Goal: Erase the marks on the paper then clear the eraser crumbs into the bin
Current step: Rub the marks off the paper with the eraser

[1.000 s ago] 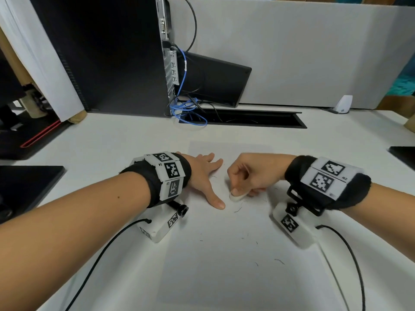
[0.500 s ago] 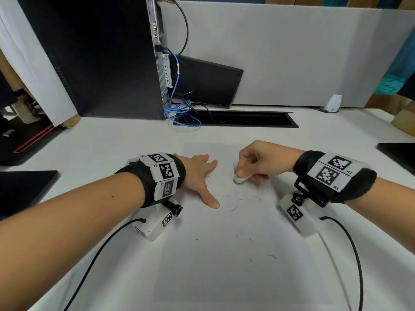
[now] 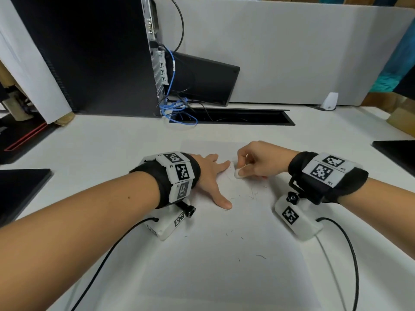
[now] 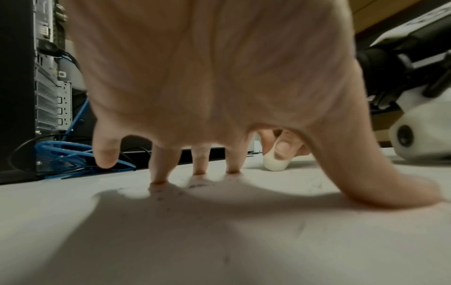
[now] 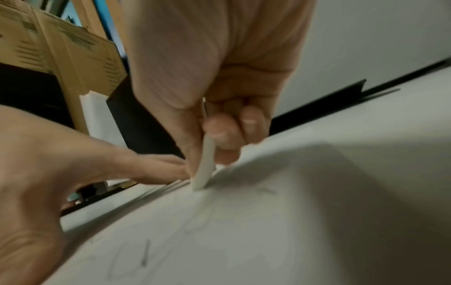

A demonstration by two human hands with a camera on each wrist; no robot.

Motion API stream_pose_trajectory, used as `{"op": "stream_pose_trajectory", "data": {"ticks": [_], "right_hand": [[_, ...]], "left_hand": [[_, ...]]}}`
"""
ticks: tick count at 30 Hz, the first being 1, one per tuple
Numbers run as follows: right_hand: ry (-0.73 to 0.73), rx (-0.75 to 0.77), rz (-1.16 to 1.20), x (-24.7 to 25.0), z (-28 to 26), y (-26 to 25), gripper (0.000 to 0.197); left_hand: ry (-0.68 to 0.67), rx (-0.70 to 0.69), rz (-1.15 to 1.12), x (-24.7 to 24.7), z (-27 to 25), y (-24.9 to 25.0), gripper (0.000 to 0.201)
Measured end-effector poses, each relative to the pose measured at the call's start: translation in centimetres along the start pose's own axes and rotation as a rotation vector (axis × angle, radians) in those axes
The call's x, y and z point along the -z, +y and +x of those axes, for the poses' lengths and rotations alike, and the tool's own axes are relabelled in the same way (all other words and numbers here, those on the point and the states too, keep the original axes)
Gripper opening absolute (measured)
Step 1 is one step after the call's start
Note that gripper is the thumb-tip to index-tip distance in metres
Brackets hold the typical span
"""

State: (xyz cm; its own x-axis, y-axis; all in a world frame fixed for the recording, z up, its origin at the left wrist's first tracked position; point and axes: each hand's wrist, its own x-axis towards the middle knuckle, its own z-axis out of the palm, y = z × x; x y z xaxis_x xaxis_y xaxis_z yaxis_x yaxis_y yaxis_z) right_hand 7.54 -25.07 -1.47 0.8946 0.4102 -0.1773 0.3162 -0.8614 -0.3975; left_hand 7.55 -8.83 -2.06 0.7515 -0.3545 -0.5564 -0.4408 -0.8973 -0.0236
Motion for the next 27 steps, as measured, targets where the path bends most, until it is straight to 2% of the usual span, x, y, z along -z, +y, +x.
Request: {"op": "stream_pose_trajectory", "data": {"ticks": [1,4,5,9,10,14,15,19,20,24,27], "right_hand": [[-0.037,0.001,0.024,-0.1,-0.2,-0.2,0.024],[-0.287,0.056,0.153,-0.9,-1.1,-1.1,0.025],[-0.307,0.069,0.165,-1.2,-1.3,-1.2,0.025],[-0.098,0.050,0.023,-0.5,-0.1,-0.7,0.022],[-0.101,0.042,0.035,-0.4,-0.1,-0.7,0.021],[-0.325,0.109,0.133,-1.3,-1.0,-1.8,0.022],[-0.340,0.119,0.137,-1.4,-1.0,-1.8,0.023],[-0.157,0.085,-0.006,-0.3,0.3,-1.2,0.022],[-0.167,0.074,0.013,-0.2,0.3,-1.2,0.022],[-0.362,0.118,0.119,-1.5,-0.9,-2.0,0.022],[-0.249,0.102,0.029,-0.8,0.2,-1.7,0.020]], "left_hand": [[-0.007,0.003,0.002,0.0,0.0,0.0,0.118],[-0.021,0.003,-0.020,-0.1,0.1,0.0,0.119],[-0.023,0.003,-0.023,-0.1,0.1,0.0,0.119],[-0.029,0.009,-0.001,-0.2,0.2,0.0,0.126],[-0.030,0.009,-0.003,-0.2,0.1,0.1,0.126],[-0.033,-0.007,-0.037,-0.5,0.6,-0.2,0.120],[-0.027,-0.011,-0.035,-0.5,0.7,-0.2,0.120],[0.006,0.001,-0.015,-0.4,0.2,0.0,0.120],[0.003,-0.003,-0.020,-0.4,0.3,0.0,0.120],[-0.035,-0.015,-0.032,-0.6,0.7,-0.3,0.127],[0.001,0.001,-0.010,-0.4,0.5,-0.2,0.118]]}}
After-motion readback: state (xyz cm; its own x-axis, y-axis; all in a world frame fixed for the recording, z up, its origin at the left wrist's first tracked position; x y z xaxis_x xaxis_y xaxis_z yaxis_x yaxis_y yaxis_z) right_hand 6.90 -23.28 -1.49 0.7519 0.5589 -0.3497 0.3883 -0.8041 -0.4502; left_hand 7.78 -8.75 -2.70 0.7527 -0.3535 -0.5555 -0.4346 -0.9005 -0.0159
